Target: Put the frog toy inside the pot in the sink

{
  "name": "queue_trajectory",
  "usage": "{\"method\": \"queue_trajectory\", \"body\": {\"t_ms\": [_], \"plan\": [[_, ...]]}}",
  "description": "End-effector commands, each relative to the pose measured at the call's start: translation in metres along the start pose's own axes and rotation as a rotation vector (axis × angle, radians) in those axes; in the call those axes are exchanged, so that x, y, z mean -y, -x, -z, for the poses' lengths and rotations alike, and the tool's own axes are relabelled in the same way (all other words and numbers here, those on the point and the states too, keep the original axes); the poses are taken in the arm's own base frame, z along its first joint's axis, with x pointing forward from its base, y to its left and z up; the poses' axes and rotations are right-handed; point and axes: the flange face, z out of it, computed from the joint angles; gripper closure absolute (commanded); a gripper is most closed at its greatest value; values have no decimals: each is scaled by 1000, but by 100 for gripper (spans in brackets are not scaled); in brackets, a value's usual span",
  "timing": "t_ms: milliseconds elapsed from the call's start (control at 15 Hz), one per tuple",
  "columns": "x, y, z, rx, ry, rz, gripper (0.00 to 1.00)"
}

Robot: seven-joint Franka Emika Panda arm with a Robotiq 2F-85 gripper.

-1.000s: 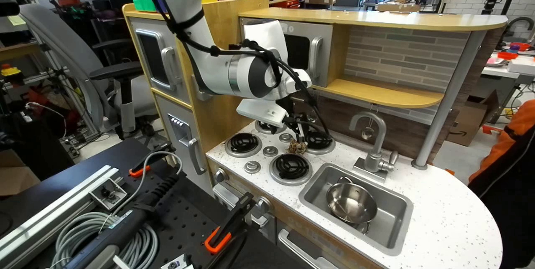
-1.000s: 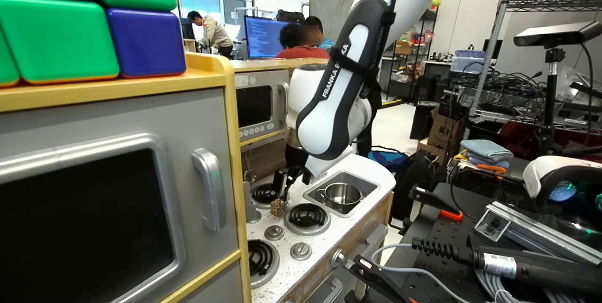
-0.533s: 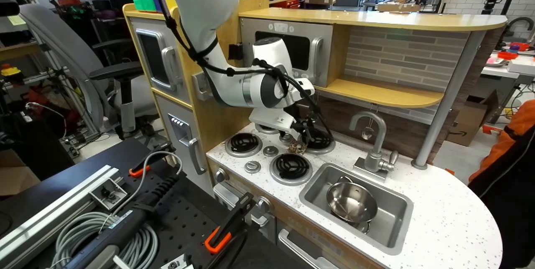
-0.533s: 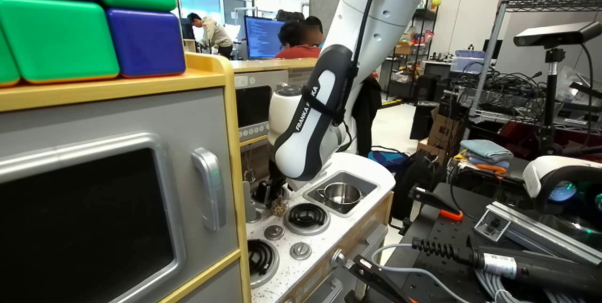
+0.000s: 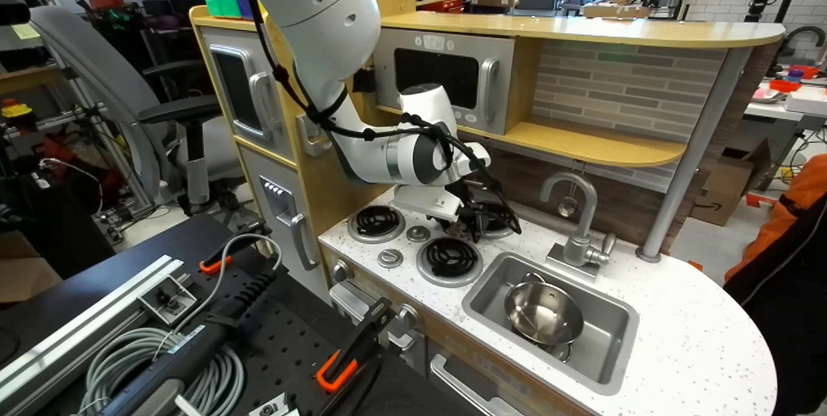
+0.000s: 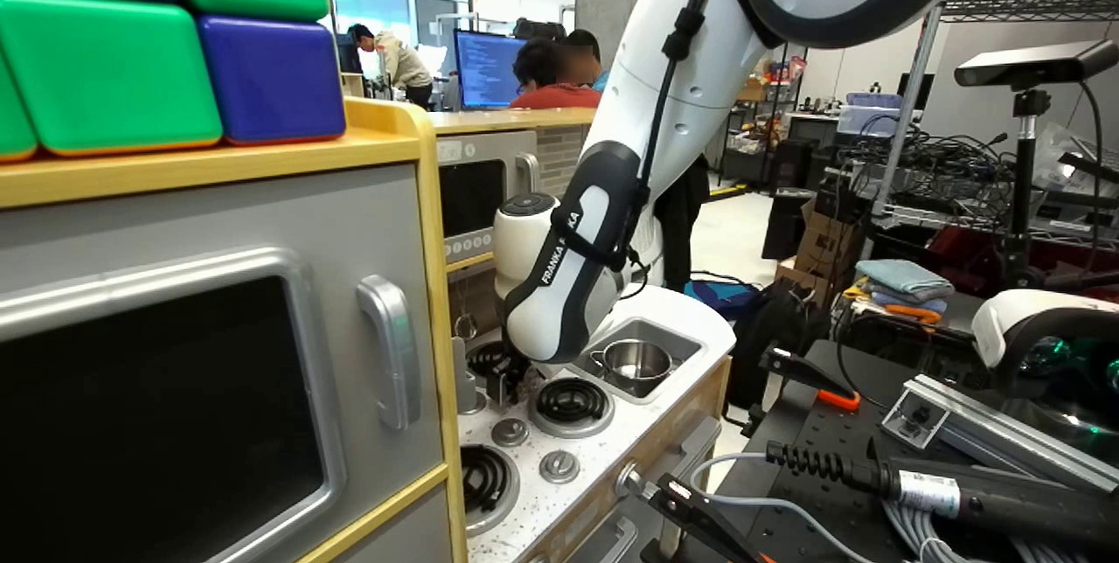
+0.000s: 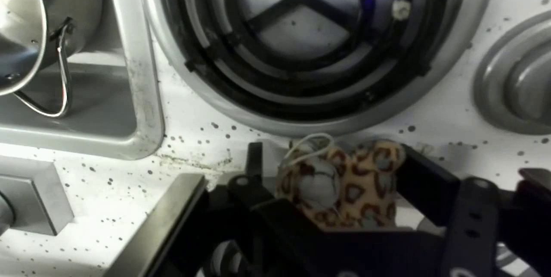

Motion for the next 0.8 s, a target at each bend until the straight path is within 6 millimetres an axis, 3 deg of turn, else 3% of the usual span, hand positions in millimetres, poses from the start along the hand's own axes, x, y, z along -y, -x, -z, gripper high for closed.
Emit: {"method": "queue_trajectory", "body": {"t_ms": [0,267,400,733], "plan": [[4,-15,-8,-9,16,14,56],[-4,-10,13,13,-2,25,83],[-15,11,37,62,-40,57,97],[-68,51,73,87,-31,24,99]]}}
